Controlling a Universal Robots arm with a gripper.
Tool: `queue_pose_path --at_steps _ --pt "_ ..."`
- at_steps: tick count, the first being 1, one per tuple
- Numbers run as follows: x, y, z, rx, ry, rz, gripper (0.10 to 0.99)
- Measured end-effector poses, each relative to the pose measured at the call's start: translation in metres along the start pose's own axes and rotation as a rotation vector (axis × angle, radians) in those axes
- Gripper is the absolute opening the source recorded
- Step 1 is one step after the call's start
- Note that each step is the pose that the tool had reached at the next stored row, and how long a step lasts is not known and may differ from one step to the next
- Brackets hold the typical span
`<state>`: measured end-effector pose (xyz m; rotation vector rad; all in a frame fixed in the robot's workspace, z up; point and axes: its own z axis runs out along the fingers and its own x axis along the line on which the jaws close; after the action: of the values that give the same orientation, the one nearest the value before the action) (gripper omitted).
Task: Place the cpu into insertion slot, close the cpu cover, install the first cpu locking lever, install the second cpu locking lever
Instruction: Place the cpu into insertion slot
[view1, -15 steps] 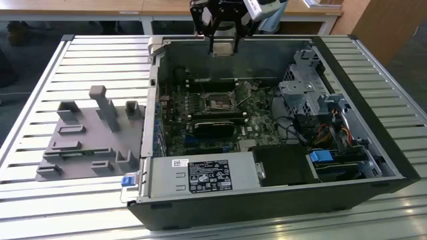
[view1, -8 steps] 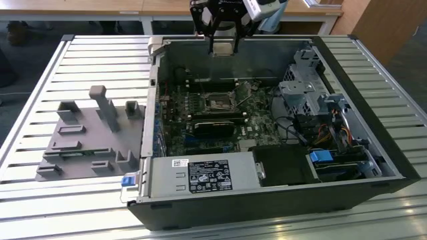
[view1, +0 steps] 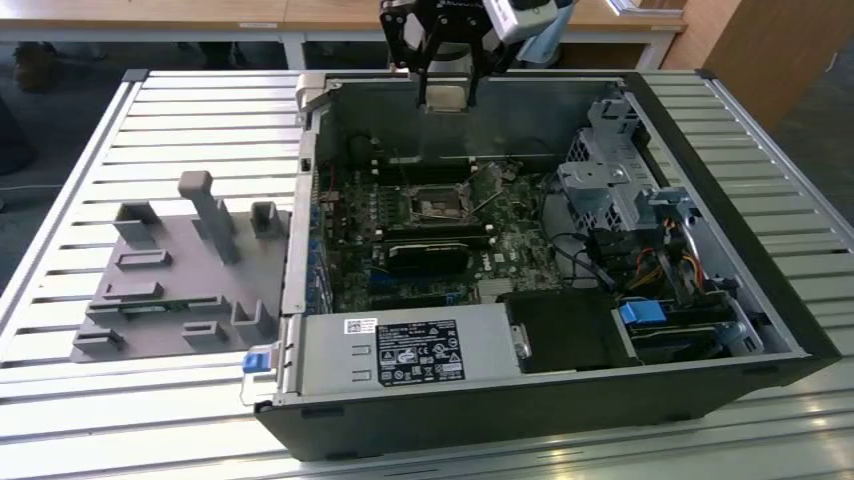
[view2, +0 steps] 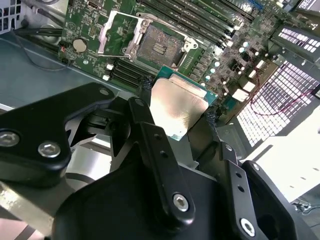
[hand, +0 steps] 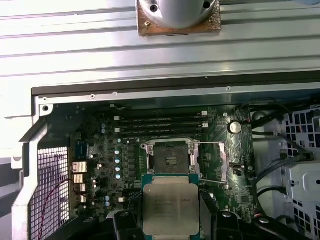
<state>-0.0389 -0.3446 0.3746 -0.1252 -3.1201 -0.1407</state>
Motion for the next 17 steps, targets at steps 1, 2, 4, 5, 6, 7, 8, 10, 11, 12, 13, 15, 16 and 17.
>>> queue_pose_path --at_steps 1,2,4,5,6,7,8,10,11,12,13,15,16,17 --pt "0.0000 0.0000 0.0000 0.000 -0.0004 0.004 0.541" --pt "0.0000 0.0000 0.0000 0.000 -0.0008 0.009 0.541" --pt "0.0000 0.0000 0.0000 0.000 -0.0018 0.019 0.541" --pt "0.0000 0.0000 0.0000 0.000 -0.0024 0.025 0.541" --pt "0.0000 0.0000 0.0000 0.000 -0.0029 0.032 0.541" --pt "0.0000 0.0000 0.0000 0.000 -0.0035 0.038 0.541" --pt "0.0000 0.0000 0.0001 0.000 -0.0041 0.045 0.541" --pt "0.0000 0.0000 0.0001 -0.001 -0.0053 0.058 0.541" --pt "0.0000 0.0000 0.0001 -0.001 -0.0058 0.064 0.541" --pt "0.0000 0.0000 0.0002 -0.001 -0.0063 0.070 0.541" --pt "0.0000 0.0000 0.0002 -0.001 -0.0068 0.076 0.541" --pt "0.0000 0.0000 0.0002 -0.001 -0.0078 0.086 0.541" --pt "0.0000 0.0000 0.0003 -0.001 -0.0083 0.092 0.541" --pt "0.0000 0.0000 0.0003 -0.001 -0.0088 0.097 0.541"
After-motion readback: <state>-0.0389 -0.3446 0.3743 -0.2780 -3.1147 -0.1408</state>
